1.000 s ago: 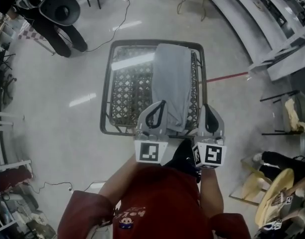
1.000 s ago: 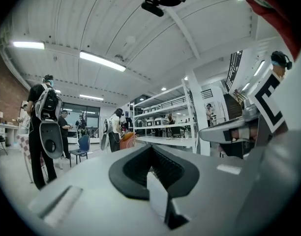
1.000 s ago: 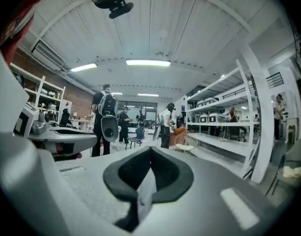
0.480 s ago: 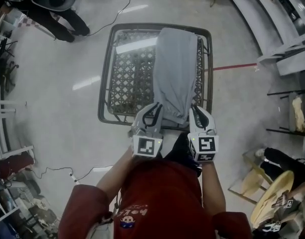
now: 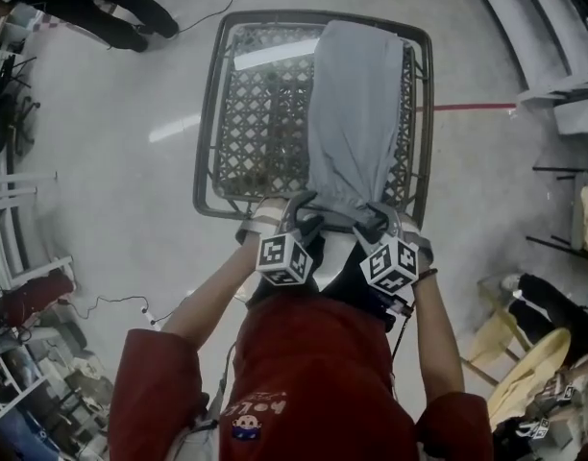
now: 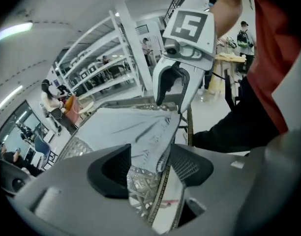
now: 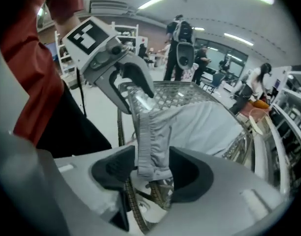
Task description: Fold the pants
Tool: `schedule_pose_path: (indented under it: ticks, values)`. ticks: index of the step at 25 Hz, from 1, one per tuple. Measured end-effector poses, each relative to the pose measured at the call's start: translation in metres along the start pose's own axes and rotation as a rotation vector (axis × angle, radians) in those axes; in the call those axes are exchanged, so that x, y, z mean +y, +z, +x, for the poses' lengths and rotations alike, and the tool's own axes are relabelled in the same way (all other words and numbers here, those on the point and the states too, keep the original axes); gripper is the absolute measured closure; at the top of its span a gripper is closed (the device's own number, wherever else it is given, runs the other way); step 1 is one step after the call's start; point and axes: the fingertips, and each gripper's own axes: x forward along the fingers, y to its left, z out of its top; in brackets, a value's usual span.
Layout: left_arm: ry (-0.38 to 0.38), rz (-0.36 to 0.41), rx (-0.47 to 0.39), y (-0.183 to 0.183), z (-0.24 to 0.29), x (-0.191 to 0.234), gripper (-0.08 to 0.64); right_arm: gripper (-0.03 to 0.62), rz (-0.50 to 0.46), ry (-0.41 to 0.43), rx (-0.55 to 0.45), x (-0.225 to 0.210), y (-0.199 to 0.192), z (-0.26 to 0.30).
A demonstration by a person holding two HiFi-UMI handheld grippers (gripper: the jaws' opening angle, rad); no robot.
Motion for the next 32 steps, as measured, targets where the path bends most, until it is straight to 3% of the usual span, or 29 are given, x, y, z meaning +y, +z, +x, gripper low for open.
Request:
schedule_pose_path:
  ticks: [4,9,17,24,32]
  values:
    - [-0.092,0.079,0.079,-0.022,0.022,-0.014,0.293,0.382,-0.110,0.100,0.103,0.019,-0.022,0.024]
    - [-0.192,0.175,0.150,-0.041,0.043,-0.032,0.288,0.382,-0.149,0.172,0.165,0.024,-0.043,0.043]
    - [-0.298,0.227,0.191,-0.051,0.056,-0.032,0.288,0.389,-0.144,0.296,0.131,0.008,-0.053,0.053]
    - [-0.304,0.248,0.237,-0.050,0.062,-0.024,0.397,0.462,-0.243,0.304,0.181,0.003,-0.055,0.053]
    - [-0.275,0.245,0.213,-0.048,0.057,-0.031,0.439,0.479,-0.202,0.265,0.194,0.013,-0.058,0.048]
